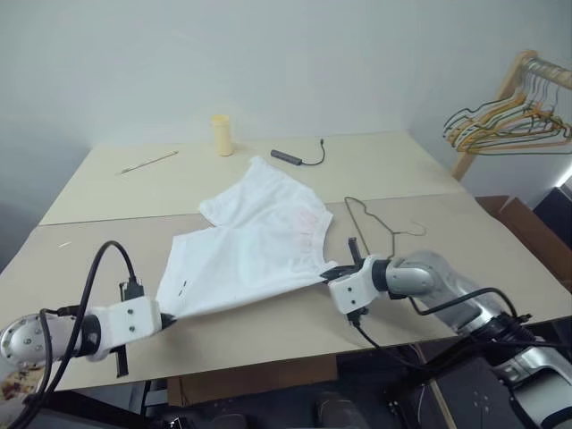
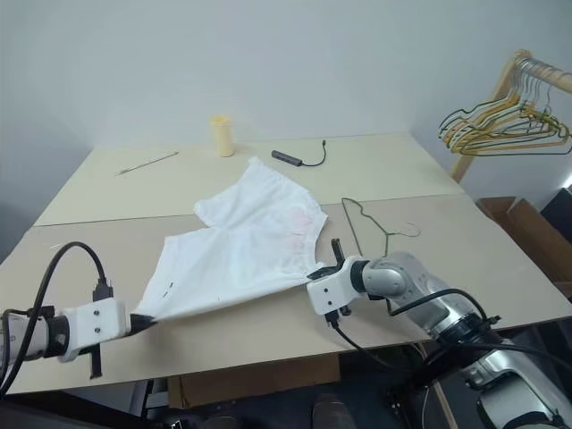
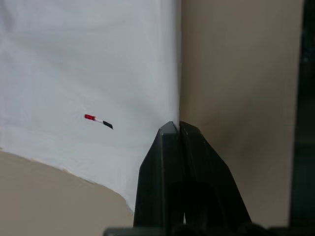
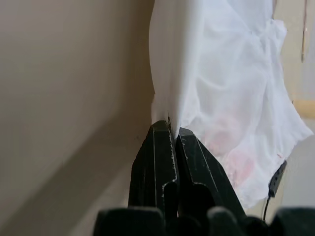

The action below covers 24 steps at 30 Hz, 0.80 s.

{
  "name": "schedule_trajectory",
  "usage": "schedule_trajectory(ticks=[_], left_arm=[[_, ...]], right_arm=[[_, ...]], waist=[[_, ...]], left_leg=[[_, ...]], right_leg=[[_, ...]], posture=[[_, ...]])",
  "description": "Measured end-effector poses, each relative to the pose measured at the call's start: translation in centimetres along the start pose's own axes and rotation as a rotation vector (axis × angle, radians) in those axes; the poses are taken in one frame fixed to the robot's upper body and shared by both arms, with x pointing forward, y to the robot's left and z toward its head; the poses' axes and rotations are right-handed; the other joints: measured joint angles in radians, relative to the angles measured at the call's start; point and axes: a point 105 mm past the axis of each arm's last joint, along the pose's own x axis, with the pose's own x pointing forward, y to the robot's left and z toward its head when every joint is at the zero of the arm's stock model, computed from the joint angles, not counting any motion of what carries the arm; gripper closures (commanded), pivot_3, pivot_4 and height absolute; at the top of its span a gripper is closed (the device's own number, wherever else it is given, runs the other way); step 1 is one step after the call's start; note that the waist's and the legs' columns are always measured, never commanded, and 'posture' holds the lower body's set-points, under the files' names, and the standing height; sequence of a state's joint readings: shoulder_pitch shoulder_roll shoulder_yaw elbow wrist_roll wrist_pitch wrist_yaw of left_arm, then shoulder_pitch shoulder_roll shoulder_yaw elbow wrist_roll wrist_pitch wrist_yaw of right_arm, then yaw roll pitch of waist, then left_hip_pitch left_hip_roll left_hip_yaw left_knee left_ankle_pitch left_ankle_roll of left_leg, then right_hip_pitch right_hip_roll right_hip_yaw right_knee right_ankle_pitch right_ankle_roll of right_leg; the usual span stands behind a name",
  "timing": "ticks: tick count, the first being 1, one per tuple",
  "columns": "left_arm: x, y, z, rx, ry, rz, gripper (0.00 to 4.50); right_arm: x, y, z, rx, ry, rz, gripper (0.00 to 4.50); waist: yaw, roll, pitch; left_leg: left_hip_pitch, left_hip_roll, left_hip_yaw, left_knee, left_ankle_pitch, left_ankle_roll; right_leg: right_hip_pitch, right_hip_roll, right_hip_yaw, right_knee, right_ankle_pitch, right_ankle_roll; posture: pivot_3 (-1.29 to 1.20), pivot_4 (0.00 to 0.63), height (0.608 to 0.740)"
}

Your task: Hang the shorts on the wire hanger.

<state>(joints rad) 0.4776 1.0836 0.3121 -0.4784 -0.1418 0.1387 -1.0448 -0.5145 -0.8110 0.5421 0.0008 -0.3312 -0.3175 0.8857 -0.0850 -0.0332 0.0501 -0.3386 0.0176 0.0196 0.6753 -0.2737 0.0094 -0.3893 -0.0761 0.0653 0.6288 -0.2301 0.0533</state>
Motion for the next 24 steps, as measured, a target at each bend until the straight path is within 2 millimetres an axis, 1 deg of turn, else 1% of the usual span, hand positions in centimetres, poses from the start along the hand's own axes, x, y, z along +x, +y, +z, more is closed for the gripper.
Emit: schedule_trajectory(ticks=[1,4,8,9,11,12,13,14,16,17,18,19,20,21,22,23,24], left_arm=[[-0.4,-0.8,0.2,0.003,0.019,-0.046,4.48],[-1.3,-2.4,0.8,-0.015,0.049,-0.126,4.48],[-2.0,-3.1,1.1,-0.048,0.073,-0.165,4.48],[-2.1,-3.3,1.2,-0.055,0.074,-0.171,4.49],[-2.1,-3.4,1.0,-0.073,0.084,-0.18,4.05],[-2.3,-3.3,0.3,-0.09,0.111,-0.178,3.83],[-2.5,-3.2,-0.5,-0.124,0.134,-0.176,3.5],[-2.5,-3.1,-0.9,-0.143,0.142,-0.171,3.18],[-2.6,-2.7,-0.7,-0.133,0.133,-0.164,2.5],[-2.6,-2.5,-0.6,-0.123,0.129,-0.164,2.21],[-2.8,-2.4,-0.5,-0.118,0.132,-0.174,1.79],[-3.0,-2.3,-0.5,-0.118,0.135,-0.176,1.5],[-3.3,-2.0,-0.5,-0.123,0.13,-0.17,1.18],[-3.6,-1.1,-0.2,-0.124,0.099,-0.145,0.86],[-3.8,-0.2,0.6,-0.114,0.052,-0.111,0.52],[-3.9,0.6,1.5,-0.106,-0.011,-0.077,0.19],[-3.9,1.4,2.5,-0.101,-0.08,-0.04,0.03]], right_arm=[[-0.3,0.3,0.4,-0.021,-0.019,0.038,4.5],[-1.0,1.1,1.3,-0.031,-0.063,0.118,4.5],[-1.9,2.1,2.4,-0.004,-0.107,0.212,4.5],[-2.1,2.3,2.6,0.007,-0.11,0.229,4.26],[-2.4,2.6,2.6,0.035,-0.105,0.262,3.75],[-2.8,3.1,1.9,0.065,-0.07,0.294,3.43],[-3.3,3.6,1.0,0.1,-0.029,0.316,3.08],[-3.6,3.9,0.3,0.124,0.0,0.33,2.7],[-4.0,4.0,0.0,0.137,0.018,0.337,1.96],[-4.1,3.9,0.0,0.145,0.017,0.339,1.7],[-4.4,4.0,0.0,0.166,0.009,0.342,1.23],[-4.7,3.9,0.1,0.188,0.003,0.338,0.93],[-5.0,3.6,0.0,0.234,-0.01,0.315,0.59],[-5.5,2.8,-0.3,0.281,-0.006,0.271,0.24],[-5.8,1.8,-0.8,0.325,0.01,0.21,0.0],[-5.9,0.6,-1.4,0.376,0.031,0.132,0.0],[-5.9,-0.7,-2.1,0.435,0.053,0.056,0.0]], waist=[[0.006,0.0,0.0],[0.019,0.0,0.0],[0.033,0.0,0.0],[0.039,0.0,0.0],[0.043,0.0,0.0],[0.044,0.0,0.0],[0.047,0.0,0.0],[0.049,0.0,0.0],[0.048,0.0,0.0],[0.047,0.0,0.0],[0.046,0.0,0.0],[0.045,0.0,0.0],[0.044,0.0,0.0],[0.044,0.0,0.0],[0.044,0.0,0.0],[0.043,0.0,0.0],[0.042,0.0,0.0]], left_leg=[[0.0,0.001,0.002,0.0,-0.002,0.0],[0.0,0.001,0.004,0.0,-0.005,0.0],[0.0,0.0,0.005,0.0,-0.008,0.0],[0.0,0.001,0.005,0.0,-0.008,0.0],[0.001,0.001,0.005,0.0,-0.008,0.0],[0.001,0.001,0.005,0.001,-0.008,0.0],[0.002,0.0,0.005,0.001,-0.008,0.0],[0.002,0.001,0.005,0.002,-0.008,0.0],[0.002,0.001,0.005,0.002,-0.008,0.0],[0.002,0.001,0.005,0.002,-0.008,0.0],[0.002,0.001,0.006,0.002,-0.008,0.0],[0.001,0.001,0.006,0.002,-0.008,0.0],[0.001,0.001,0.006,0.002,-0.008,-0.001],[0.001,0.001,0.006,0.002,-0.008,-0.001],[0.001,0.001,0.006,0.002,-0.008,-0.001],[0.001,0.001,0.006,0.002,-0.008,-0.001],[0.002,0.001,0.006,0.002,-0.008,-0.001]], right_leg=[[-0.001,0.0,0.0,0.0,-0.001,-0.002],[-0.001,0.0,0.001,0.0,-0.002,-0.005],[-0.001,0.0,0.001,0.0,-0.004,-0.006],[-0.001,0.0,0.0,0.0,-0.005,-0.006],[0.0,0.0,0.0,0.0,-0.007,-0.01],[0.0,0.0,0.0,0.001,-0.009,-0.011],[0.0,0.0,0.0,0.001,-0.012,-0.006],[0.0,0.0,0.0,0.001,-0.013,-0.006],[0.0,0.0,0.0,0.001,-0.013,-0.006],[0.0,0.0,0.0,0.001,-0.013,-0.006],[0.0,0.0,0.0,0.001,-0.013,-0.006],[0.0,0.0,0.0,0.001,-0.013,-0.006],[0.0,0.0,0.0,0.001,-0.012,-0.006],[-0.001,0.0,0.0,0.001,-0.012,-0.006],[-0.001,0.0,0.0,0.001,-0.012,-0.006],[0.0,0.0,0.0,0.001,-0.012,-0.006],[0.0,0.0,0.0,0.002,-0.012,-0.006]], posture=[[0.01,0.0,0.74],[0.01,0.0,0.74],[0.01,0.0,0.74],[0.01,0.0,0.74],[0.01,0.0,0.74],[0.01,0.0,0.74],[0.0,0.0,0.74],[0.0,0.0,0.74],[-0.01,0.0,0.74],[-0.02,0.0,0.74],[-0.02,0.0,0.74],[-0.02,0.0,0.74],[-0.02,0.0,0.74],[-0.04,0.0,0.74],[-0.04,0.0,0.74],[-0.04,0.0,0.74],[-0.05,0.0,0.74]])
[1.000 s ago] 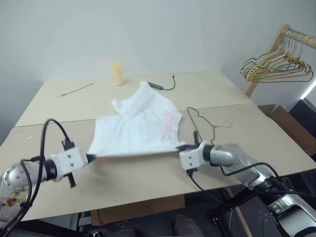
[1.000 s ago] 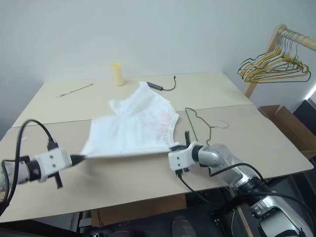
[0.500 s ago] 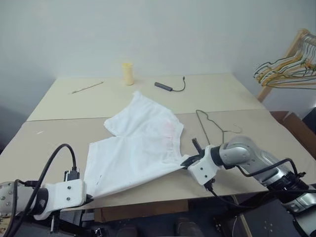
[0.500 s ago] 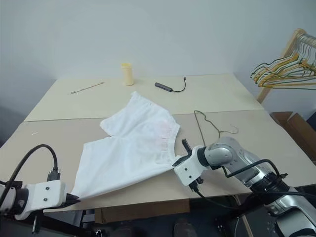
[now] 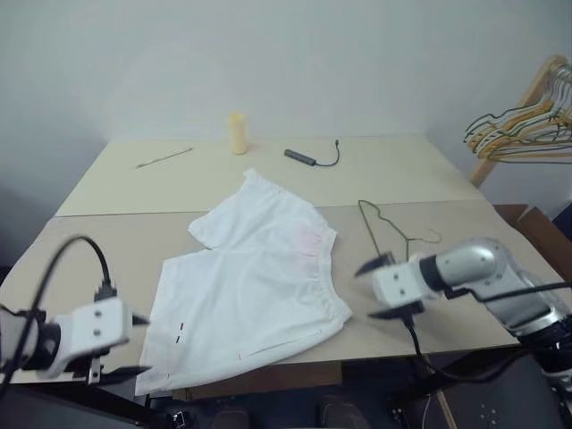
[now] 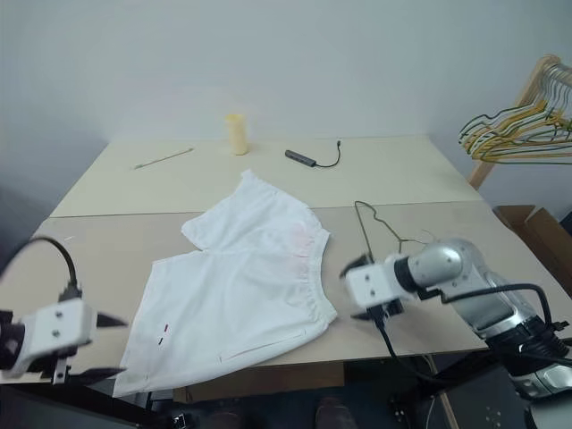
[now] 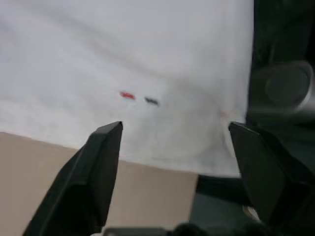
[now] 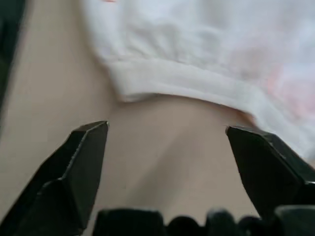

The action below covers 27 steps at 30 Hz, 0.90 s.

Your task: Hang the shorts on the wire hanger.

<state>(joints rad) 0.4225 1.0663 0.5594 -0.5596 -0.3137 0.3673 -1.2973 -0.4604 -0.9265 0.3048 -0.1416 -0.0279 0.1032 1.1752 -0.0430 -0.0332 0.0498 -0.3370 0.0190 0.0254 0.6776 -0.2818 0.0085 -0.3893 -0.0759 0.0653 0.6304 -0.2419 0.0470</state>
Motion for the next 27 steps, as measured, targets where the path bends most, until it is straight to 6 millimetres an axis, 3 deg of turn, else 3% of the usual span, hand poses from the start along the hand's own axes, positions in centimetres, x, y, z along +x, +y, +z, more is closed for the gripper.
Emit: schedule_trajectory(ticks=[3,6,12,22,27], left_arm=[[0.4,1.8,3.1,0.01,-0.205,0.081,0.03],[1.4,2.3,5.7,0.009,-0.382,0.075,0.03],[2.9,2.4,8.4,-0.018,-0.564,0.023,0.03],[4.4,1.7,9.6,-0.046,-0.635,-0.063,0.03],[4.6,1.9,9.3,-0.06,-0.627,-0.068,0.03]], right_arm=[[-0.2,-3.2,-1.4,0.253,0.033,-0.189,0.0],[0.7,-6.2,-3.3,0.606,0.035,-0.395,0.0],[2.3,-6.6,-6.8,1.076,0.091,-0.567,0.0],[5.4,-4.6,-8.7,1.256,0.17,-0.582,0.0],[6.2,-4.1,-8.4,1.262,0.153,-0.535,0.0]], waist=[[-0.004,-0.001,-0.001],[-0.015,-0.001,-0.001],[-0.036,0.0,-0.003],[-0.114,0.001,-0.003],[-0.151,0.001,-0.003]], left_leg=[[0.0,0.0,0.0,0.0,0.0,0.0],[-0.002,-0.001,0.0,0.0,0.0,0.0],[-0.019,-0.003,-0.002,0.001,0.0,-0.001],[-0.018,-0.004,-0.003,0.002,0.0,-0.001],[-0.017,-0.004,-0.011,0.002,0.0,-0.001]], right_leg=[[0.0,0.0,0.0,0.0,0.006,0.001],[-0.001,0.001,0.002,0.0,0.01,-0.001],[-0.016,0.0,0.002,0.0,0.014,0.001],[-0.013,0.0,0.004,-0.001,0.016,0.004],[-0.013,0.001,0.005,-0.001,0.016,0.004]], posture=[[-0.07,0.0,0.74],[-0.08,0.0,0.74],[-0.11,0.0,0.74],[-0.13,0.0,0.74],[-0.12,0.0,0.74]])
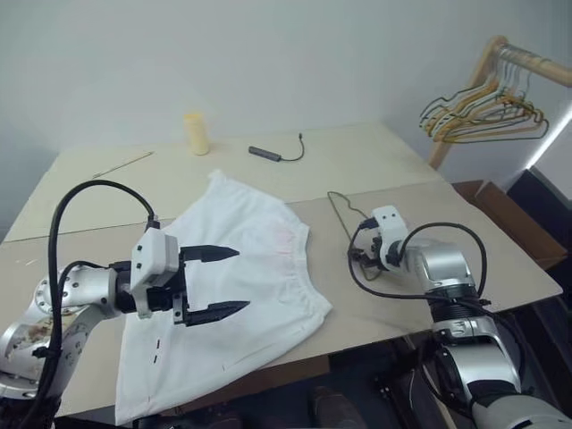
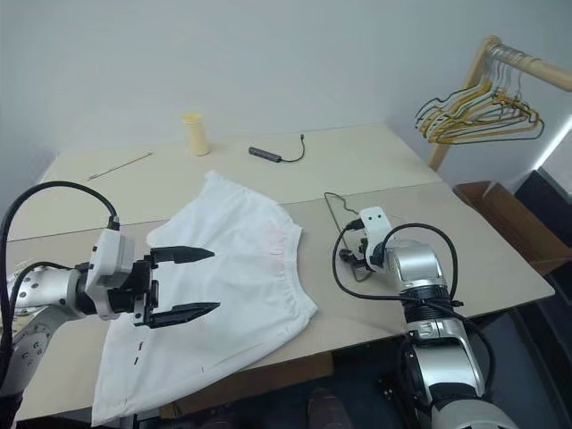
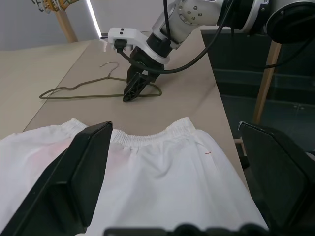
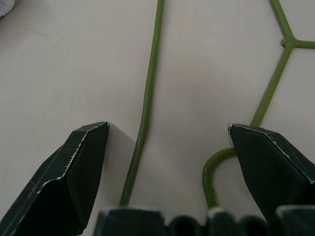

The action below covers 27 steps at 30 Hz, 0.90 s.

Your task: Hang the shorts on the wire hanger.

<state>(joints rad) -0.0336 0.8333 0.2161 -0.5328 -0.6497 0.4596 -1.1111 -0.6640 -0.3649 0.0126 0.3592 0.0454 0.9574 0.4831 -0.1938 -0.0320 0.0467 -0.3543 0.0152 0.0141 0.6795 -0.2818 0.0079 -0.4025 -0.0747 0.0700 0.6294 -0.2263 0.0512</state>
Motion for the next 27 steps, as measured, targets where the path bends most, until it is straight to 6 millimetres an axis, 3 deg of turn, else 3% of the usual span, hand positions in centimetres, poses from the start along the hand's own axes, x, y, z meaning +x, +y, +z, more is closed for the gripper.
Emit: schedule_trajectory(ticks=[16,20,27], left_arm=[[-0.2,-0.4,-1.0,-0.026,0.03,0.017,0.03],[-0.2,-0.6,-1.1,-0.031,0.034,0.017,0.0],[-0.2,-0.7,-1.2,-0.026,0.032,0.024,0.0]], right_arm=[[0.3,2.0,0.0,-0.076,-0.023,0.093,0.0],[0.2,2.4,-0.1,-0.067,0.015,0.108,0.91],[0.4,2.4,-0.4,-0.06,0.056,0.077,3.35]], waist=[[-0.012,0.0,0.0],[-0.013,0.0,0.0],[-0.012,0.0,-0.006]], left_leg=[[0.0,0.0,-0.002,0.0,0.0,0.0],[0.0,0.0,-0.003,0.0,0.0,0.0],[0.001,0.0,-0.003,0.0,0.0,0.0]], right_leg=[[0.0,0.0,0.0,0.0,0.0,0.0],[0.0,0.0,0.0,0.0,0.0,0.0],[0.001,0.0,-0.001,0.0,0.0,0.0]], posture=[[-0.1,0.0,0.74],[-0.1,0.0,0.74],[-0.1,0.0,0.74]])
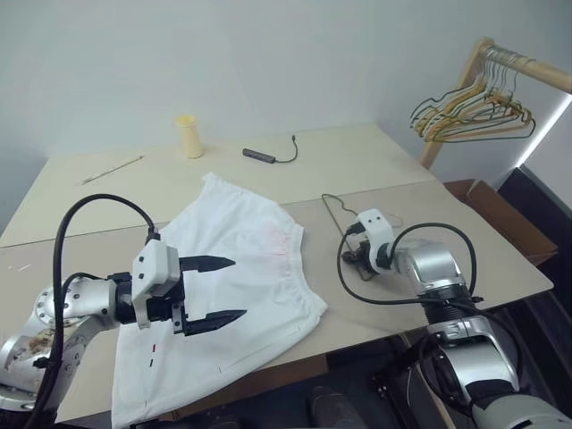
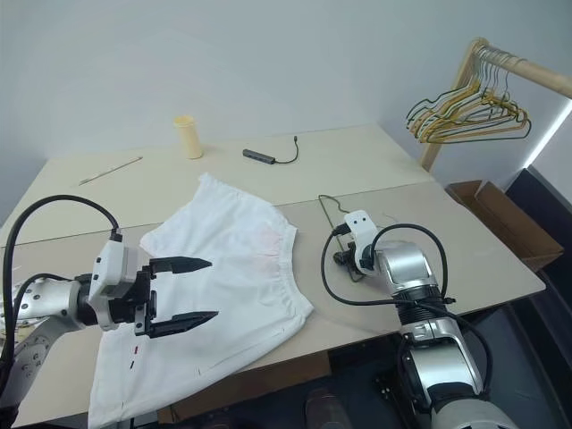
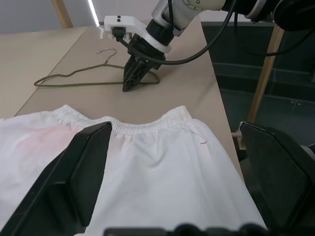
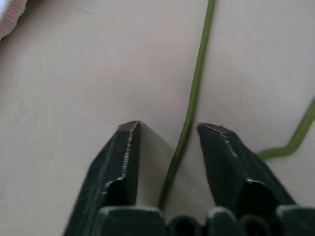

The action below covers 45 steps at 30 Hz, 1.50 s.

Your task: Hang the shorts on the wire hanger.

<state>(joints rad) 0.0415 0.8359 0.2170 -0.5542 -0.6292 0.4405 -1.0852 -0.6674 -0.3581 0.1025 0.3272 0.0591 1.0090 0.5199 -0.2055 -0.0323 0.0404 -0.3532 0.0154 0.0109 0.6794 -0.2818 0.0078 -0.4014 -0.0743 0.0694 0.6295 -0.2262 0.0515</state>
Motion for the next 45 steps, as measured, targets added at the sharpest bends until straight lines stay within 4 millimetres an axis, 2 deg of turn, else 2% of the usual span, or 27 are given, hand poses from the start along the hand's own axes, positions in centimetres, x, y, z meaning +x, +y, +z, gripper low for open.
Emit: schedule_trajectory(ticks=[3,10,13,15,18,21,24,26,30,33,36,39,45], left_arm=[[0.0,0.1,0.1,0.006,-0.002,0.005,0.0],[0.4,1.2,0.2,0.043,0.012,0.063,0.0],[1.0,2.8,0.2,0.013,-0.022,0.164,0.0],[1.9,5.4,1.0,-0.121,-0.161,0.311,0.0],[3.1,7.3,1.5,-0.357,-0.297,0.394,0.0],[4.0,7.6,2.2,-0.589,-0.425,0.35,0.0],[4.7,8.7,2.8,-0.793,-0.555,0.352,0.0],[5.3,9.5,2.9,-0.891,-0.595,0.367,0.0],[5.5,10.2,3.9,-0.981,-0.674,0.356,0.0],[5.3,11.0,4.9,-1.007,-0.723,0.369,0.0],[4.8,11.5,5.2,-1.008,-0.745,0.396,0.0],[4.6,11.7,5.2,-1.005,-0.764,0.417,0.57],[4.1,12.1,5.6,-0.989,-0.814,0.444,2.5]], right_arm=[[0.1,-0.2,-0.1,-0.001,0.007,-0.018,4.42],[0.3,-0.6,-0.2,-0.003,0.01,-0.053,4.46],[0.4,-0.7,-0.1,-0.013,-0.015,-0.075,4.46],[0.1,-0.7,0.1,-0.028,-0.068,-0.099,4.46],[-1.0,0.6,2.8,-0.105,-0.221,-0.083,4.46],[-3.6,2.0,5.9,-0.22,-0.416,-0.047,4.46],[-5.5,4.5,7.6,-0.311,-0.578,0.018,4.46],[-6.5,6.2,8.4,-0.364,-0.672,0.061,4.46],[-7.7,8.4,9.2,-0.436,-0.795,0.119,4.46],[-8.3,9.4,9.7,-0.462,-0.862,0.145,4.46],[-8.6,10.3,9.2,-0.499,-0.889,0.182,4.46],[-8.4,11.2,8.6,-0.533,-0.889,0.224,4.5],[-8.4,12.0,8.0,-0.567,-0.888,0.264,4.5]], waist=[[0.0,-0.002,-0.003],[-0.001,-0.005,-0.006],[0.0,-0.005,-0.006],[0.007,-0.003,-0.005],[0.01,-0.002,-0.005],[0.006,-0.002,-0.005],[0.01,-0.002,-0.005],[0.011,-0.002,-0.005],[0.013,-0.002,-0.005],[0.014,-0.002,-0.005],[0.012,-0.002,-0.005],[0.012,-0.002,-0.005],[0.015,-0.002,-0.005]], left_leg=[[0.0,0.0,0.0,0.0,0.0,0.0],[0.004,0.0,-0.001,0.0,0.0,0.0],[0.007,0.0,-0.001,0.0,0.0,0.0],[0.006,-0.001,-0.002,0.001,0.0,0.0],[0.0,-0.001,-0.003,0.002,0.0,0.0],[-0.008,-0.001,-0.006,0.001,-0.001,-0.001],[-0.011,-0.001,-0.008,0.002,-0.001,-0.001],[-0.012,-0.002,-0.008,0.003,-0.001,-0.001],[-0.011,-0.004,-0.008,0.004,0.0,-0.002],[-0.009,-0.004,-0.009,0.004,0.001,-0.003],[-0.009,-0.004,-0.009,0.004,0.001,-0.003],[-0.009,-0.004,-0.009,0.004,0.001,-0.004],[-0.009,-0.005,-0.009,0.004,0.001,-0.004]], right_leg=[[0.0,0.0,0.0,0.0,0.0,0.0],[0.007,0.0,0.0,-0.002,0.0,0.0],[0.011,0.0,-0.001,-0.004,-0.002,0.005],[0.011,-0.001,-0.001,-0.004,-0.001,0.007],[0.003,-0.002,0.0,-0.003,0.002,0.004],[-0.004,-0.002,-0.001,-0.002,0.002,0.004],[-0.005,-0.003,-0.002,-0.003,0.002,0.004],[-0.005,-0.003,-0.002,-0.003,0.002,0.004],[-0.004,-0.003,-0.002,-0.002,0.002,0.004],[-0.003,-0.002,-0.002,-0.002,0.003,0.003],[-0.003,-0.002,-0.002,-0.002,0.003,0.003],[-0.002,-0.002,-0.002,-0.002,0.003,0.003],[-0.002,-0.002,-0.002,-0.003,0.003,0.003]], posture=[[-0.1,0.0,0.74],[-0.11,0.0,0.74],[-0.12,0.0,0.74],[-0.13,0.0,0.74],[-0.14,0.0,0.74],[-0.14,0.0,0.74],[-0.14,0.0,0.74],[-0.14,0.0,0.74],[-0.15,0.0,0.74],[-0.15,0.0,0.74],[-0.15,0.0,0.74],[-0.15,0.0,0.74],[-0.14,0.0,0.74]])
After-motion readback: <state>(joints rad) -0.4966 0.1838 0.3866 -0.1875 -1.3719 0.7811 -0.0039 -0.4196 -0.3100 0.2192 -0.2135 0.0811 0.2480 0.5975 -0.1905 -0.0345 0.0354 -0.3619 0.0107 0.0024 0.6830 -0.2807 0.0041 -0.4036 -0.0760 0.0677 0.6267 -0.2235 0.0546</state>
